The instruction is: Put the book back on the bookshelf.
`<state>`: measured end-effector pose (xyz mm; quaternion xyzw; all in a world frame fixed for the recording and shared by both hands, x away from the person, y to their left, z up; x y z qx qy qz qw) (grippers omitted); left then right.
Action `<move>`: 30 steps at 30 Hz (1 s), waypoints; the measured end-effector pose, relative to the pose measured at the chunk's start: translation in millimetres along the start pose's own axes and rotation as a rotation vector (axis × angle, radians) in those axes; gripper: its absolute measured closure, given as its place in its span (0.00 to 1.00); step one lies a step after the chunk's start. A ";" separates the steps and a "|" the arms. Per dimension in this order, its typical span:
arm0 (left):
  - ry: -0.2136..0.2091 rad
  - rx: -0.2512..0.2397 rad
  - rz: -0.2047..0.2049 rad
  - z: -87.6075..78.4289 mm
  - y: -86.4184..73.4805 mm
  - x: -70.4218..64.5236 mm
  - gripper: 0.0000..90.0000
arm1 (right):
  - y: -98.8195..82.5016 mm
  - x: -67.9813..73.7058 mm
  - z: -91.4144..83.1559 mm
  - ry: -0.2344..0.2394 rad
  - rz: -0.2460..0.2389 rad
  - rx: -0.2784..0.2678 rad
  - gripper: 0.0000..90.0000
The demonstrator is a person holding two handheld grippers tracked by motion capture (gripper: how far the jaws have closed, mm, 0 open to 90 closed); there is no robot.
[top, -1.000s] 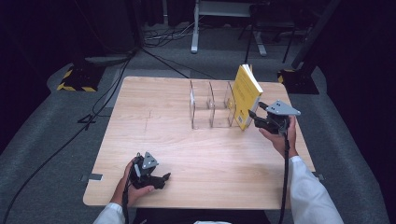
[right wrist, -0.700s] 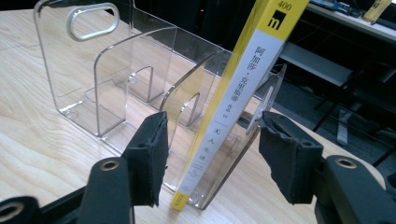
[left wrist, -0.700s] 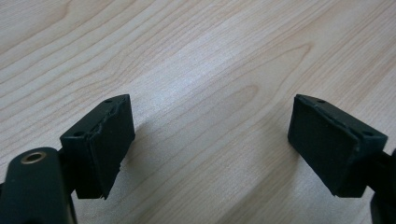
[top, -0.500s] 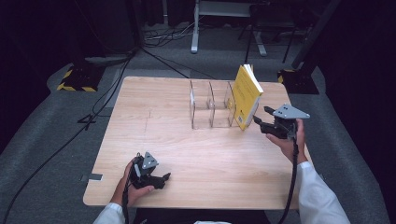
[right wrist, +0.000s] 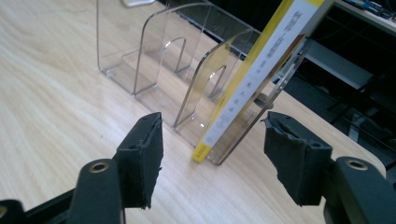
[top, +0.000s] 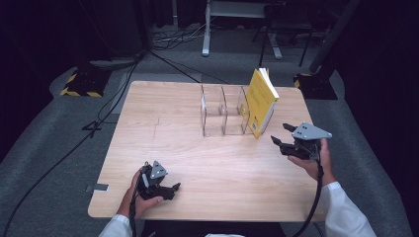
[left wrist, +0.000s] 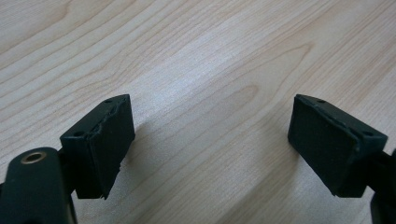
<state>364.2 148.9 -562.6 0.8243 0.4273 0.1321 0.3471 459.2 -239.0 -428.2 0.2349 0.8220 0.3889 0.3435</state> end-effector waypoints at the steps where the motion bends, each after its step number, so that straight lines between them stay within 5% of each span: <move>1: 0.000 0.000 0.000 0.0 0.0 0.0 0.17 | -1.9 2.2 -0.9 0.006 -0.006 0.004 0.42; 13: 0.000 0.000 0.001 0.0 0.0 0.1 0.17 | -29.1 27.6 -7.5 0.061 -0.057 0.063 0.40; 30: 0.001 0.000 0.001 0.0 0.0 0.1 0.17 | -78.6 45.0 -25.4 0.098 0.006 0.105 0.36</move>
Point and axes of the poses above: each handheld gripper's, and its own axes: z roughly forward along the jaws, y roughly out of its top, x roughly to its left, the point moved 8 cm from there along z, roughly forward along the jaws, and after that the axes turned 5 degrees about -z, right-handed, at the moved point
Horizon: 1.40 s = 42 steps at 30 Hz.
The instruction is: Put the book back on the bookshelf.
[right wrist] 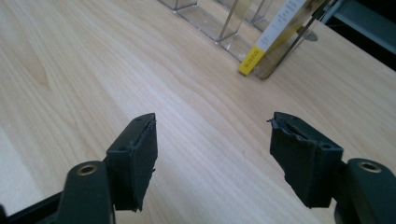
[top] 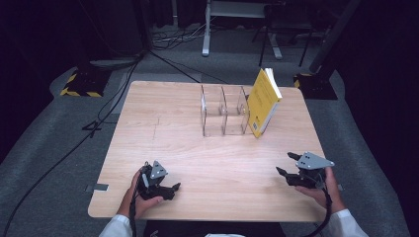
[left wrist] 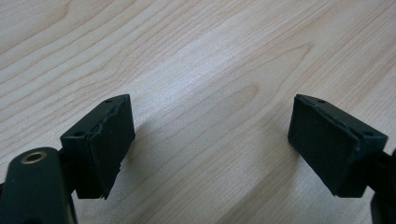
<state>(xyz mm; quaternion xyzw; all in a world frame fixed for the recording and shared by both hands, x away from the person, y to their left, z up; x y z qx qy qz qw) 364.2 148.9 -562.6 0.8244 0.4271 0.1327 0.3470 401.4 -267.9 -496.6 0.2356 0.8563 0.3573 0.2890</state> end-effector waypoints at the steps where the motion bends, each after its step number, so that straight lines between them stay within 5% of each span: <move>1: 0.000 0.000 0.000 0.0 0.0 0.0 0.17 | -3.4 0.5 -1.7 0.000 0.000 0.004 0.36; 10: 0.001 0.000 0.001 0.0 0.0 0.0 0.17 | -35.6 2.4 -13.8 -0.006 0.042 0.033 0.33; 20: 0.001 0.000 0.001 0.0 0.0 0.1 0.17 | -78.2 -8.5 -27.2 -0.052 0.155 0.065 0.31; 26: 0.001 0.001 0.001 -0.1 0.0 0.1 0.17 | -99.8 -8.9 -32.6 -0.035 0.229 0.071 0.30; 32: 0.001 0.001 0.001 -0.1 -0.1 0.1 0.17 | -108.5 -10.6 -36.0 -0.030 0.271 0.082 0.29; 35: 0.000 0.001 0.000 0.0 -0.1 0.1 0.17 | -112.4 -8.0 -35.8 0.042 0.311 0.107 0.27; 42: 0.001 0.001 0.002 -0.1 -0.1 0.2 0.17 | -112.3 -8.2 -35.2 0.047 0.307 0.107 0.27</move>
Point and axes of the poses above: each handheld gripper's, and its own axes: z roughly forward along the jaws, y roughly out of its top, x roughly to its left, the point moved 8 cm from there along z, roughly forward along the jaws, and after that the axes turned 5 degrees about -z, right-handed, at the moved point
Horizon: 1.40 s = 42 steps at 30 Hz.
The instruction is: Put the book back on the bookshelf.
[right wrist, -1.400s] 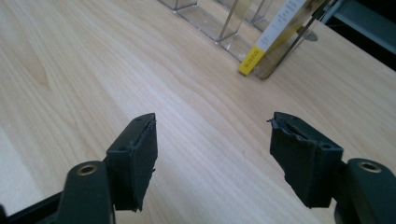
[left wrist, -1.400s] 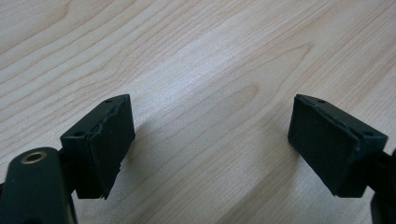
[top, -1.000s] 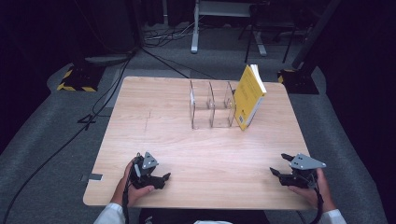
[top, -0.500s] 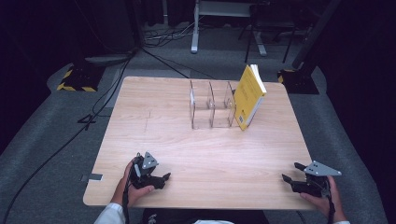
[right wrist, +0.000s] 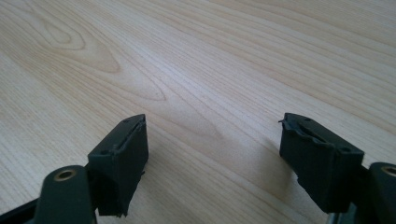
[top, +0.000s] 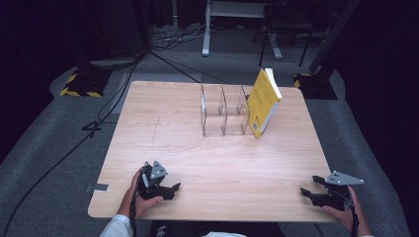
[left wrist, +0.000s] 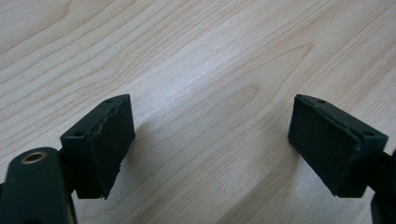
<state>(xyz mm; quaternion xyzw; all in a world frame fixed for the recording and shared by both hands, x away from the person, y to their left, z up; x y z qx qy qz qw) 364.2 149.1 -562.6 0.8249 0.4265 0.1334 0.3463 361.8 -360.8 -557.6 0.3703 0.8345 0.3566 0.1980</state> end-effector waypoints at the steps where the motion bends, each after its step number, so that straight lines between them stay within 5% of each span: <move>1: 0.000 0.000 -0.001 0.0 0.0 -0.1 0.17 | 0.0 0.0 0.1 0.000 -0.001 0.000 0.27; 42: -0.008 0.002 0.003 1.9 1.9 0.8 0.16 | 2.2 -0.9 2.5 -0.007 -0.003 -0.002 0.26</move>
Point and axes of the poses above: each handheld gripper's, and its own axes: z roughly forward along the jaws, y roughly out of its top, x roughly to its left, the point moved 8 cm from there along z, roughly forward along the jaws, and after that the axes turned 5 degrees about -z, right-handed, at the moved point
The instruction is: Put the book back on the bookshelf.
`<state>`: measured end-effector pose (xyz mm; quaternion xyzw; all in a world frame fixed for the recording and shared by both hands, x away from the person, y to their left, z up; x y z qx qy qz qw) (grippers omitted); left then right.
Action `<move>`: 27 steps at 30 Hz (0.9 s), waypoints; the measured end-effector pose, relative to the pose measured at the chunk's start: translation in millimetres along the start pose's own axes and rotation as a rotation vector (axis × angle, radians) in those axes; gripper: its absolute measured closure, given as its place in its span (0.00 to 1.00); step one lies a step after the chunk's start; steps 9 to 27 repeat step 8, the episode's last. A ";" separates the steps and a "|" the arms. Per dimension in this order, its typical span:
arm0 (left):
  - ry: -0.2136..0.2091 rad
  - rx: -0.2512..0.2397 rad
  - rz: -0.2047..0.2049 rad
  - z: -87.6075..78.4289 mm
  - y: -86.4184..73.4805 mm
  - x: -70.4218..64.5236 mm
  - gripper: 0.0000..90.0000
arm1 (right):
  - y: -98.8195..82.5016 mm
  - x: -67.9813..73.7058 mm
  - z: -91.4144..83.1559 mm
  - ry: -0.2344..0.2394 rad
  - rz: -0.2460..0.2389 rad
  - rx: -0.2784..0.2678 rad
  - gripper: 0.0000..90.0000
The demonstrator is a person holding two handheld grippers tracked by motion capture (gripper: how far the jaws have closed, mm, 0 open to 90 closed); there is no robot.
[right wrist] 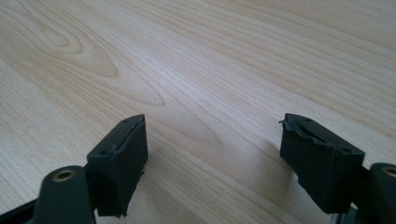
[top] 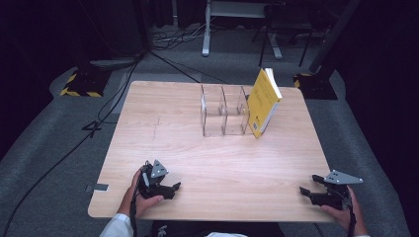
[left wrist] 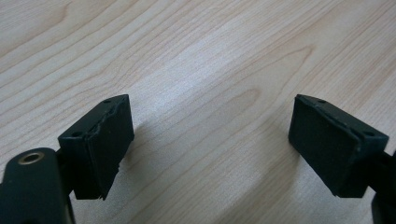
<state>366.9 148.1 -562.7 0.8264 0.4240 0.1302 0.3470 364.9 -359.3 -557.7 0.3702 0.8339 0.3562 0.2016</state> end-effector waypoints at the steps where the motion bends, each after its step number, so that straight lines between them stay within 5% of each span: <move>1: -0.001 -0.001 -0.001 0.1 0.1 -0.1 0.16 | 0.0 0.0 0.0 0.000 0.000 0.000 0.26; 27: 0.003 -0.004 0.000 0.5 0.5 0.4 0.16 | 0.0 0.0 0.0 0.000 0.000 0.000 0.26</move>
Point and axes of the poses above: each handheld gripper's, and its own axes: z roughly forward along the jaws, y roughly out of its top, x roughly to its left, the point moved 8 cm from there along z, roughly forward along the jaws, and after that the axes turned 5 degrees about -z, right-handed, at the moved point
